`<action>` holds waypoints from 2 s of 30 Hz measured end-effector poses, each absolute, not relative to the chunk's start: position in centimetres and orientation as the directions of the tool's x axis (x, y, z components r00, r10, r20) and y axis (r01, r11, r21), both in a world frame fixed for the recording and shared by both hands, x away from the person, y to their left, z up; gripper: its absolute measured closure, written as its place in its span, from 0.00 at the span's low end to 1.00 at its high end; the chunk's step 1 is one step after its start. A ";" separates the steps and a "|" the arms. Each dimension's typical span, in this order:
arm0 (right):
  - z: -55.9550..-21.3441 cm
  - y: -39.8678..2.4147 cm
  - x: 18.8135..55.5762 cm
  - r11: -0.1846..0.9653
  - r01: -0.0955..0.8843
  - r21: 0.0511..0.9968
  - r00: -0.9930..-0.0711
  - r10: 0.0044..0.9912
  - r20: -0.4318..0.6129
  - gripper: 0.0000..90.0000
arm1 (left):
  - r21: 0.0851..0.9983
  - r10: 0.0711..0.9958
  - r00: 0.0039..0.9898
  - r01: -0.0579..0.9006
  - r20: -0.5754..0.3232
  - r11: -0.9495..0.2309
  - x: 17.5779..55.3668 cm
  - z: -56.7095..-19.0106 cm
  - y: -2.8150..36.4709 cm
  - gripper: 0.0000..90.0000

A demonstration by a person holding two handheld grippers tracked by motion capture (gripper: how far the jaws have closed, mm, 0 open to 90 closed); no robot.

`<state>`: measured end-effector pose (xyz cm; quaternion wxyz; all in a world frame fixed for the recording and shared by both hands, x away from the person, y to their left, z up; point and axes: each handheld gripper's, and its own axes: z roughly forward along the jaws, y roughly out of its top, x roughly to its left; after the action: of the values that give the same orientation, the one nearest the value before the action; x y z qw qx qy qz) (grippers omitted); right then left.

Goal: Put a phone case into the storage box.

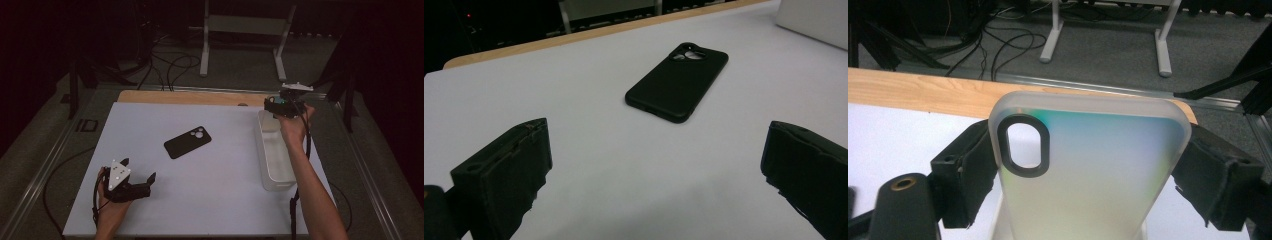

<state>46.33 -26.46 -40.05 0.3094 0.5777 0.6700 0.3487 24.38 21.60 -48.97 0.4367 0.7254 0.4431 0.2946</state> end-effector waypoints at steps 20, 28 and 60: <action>-41.7 -26.4 46.4 0.081 0.596 0.799 -0.139 0.990 0.003 0.18 | 0.893 0.899 0.436 0.388 0.041 -0.228 24.4 -49.0 21.5 0.01; -42.5 -26.2 46.6 0.074 0.613 0.787 -0.135 0.991 0.012 0.18 | 0.893 0.899 0.436 0.388 0.041 -0.229 24.4 -49.0 21.5 0.01; -43.4 -26.6 47.5 0.031 0.638 0.769 -0.101 0.994 0.044 0.11 | 0.890 0.897 0.440 0.390 0.043 -0.234 24.4 -49.1 21.4 0.01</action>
<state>47.54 -26.55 -43.37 0.2702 0.6135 0.6652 0.3289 24.44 21.38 -49.07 0.4337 0.7293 0.4413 0.2921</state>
